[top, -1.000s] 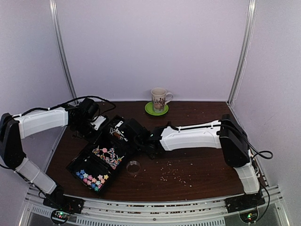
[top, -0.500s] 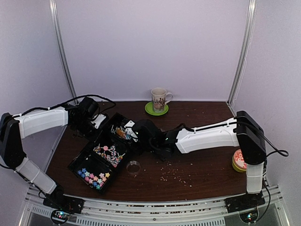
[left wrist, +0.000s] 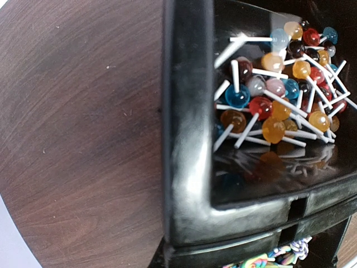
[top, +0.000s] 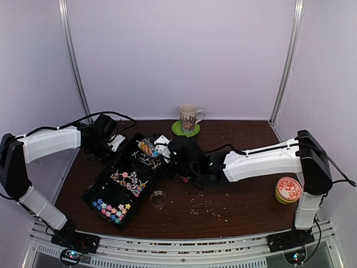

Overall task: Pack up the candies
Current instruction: Scoop the fake candies from the storage box, then place the fake candies in the packing bottle.

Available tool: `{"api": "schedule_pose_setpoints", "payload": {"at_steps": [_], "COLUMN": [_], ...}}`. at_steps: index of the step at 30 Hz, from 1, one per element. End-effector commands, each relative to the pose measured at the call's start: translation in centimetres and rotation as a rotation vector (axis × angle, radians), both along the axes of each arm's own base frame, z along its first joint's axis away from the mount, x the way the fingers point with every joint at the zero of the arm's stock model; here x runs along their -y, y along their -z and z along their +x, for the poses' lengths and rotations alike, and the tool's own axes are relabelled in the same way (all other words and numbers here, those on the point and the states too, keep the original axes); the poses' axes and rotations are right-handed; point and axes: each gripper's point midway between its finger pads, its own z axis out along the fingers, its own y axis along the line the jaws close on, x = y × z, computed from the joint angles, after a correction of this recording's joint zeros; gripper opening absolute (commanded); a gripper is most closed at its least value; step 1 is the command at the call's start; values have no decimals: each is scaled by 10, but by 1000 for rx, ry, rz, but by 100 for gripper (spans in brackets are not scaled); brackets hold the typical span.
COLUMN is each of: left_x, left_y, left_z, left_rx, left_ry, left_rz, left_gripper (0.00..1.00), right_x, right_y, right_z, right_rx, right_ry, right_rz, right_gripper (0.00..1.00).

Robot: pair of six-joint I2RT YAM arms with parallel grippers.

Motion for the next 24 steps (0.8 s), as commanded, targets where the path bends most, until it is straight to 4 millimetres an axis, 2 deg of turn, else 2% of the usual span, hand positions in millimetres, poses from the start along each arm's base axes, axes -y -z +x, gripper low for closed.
{"api": "schedule_pose_setpoints", "payload": {"at_steps": [1,9,14,18,24], "left_x": [13,11,9,7,4], "left_y": [-32,-29,-28,-28,-27], "left_z": [25,25,26,27,26], "left_rx": [103,93,91,87,80], "left_ry": [-20,-29,-36,-45,-58], "left_rz": [-97,-94,-87,-84,-71], "left_gripper": [0,0,0,0,0], "right_x": [14,24,33,50,85], "right_y": [-43,-45,-56,-61,-65], "right_z": [1,0,-2,-6,-15], "right_rx": [73,85,96,94,78], "right_ry": [33,44,61,81,124], "right_rz": [94,118,131,120,90], "right_gripper": [0,0,0,0,0]}}
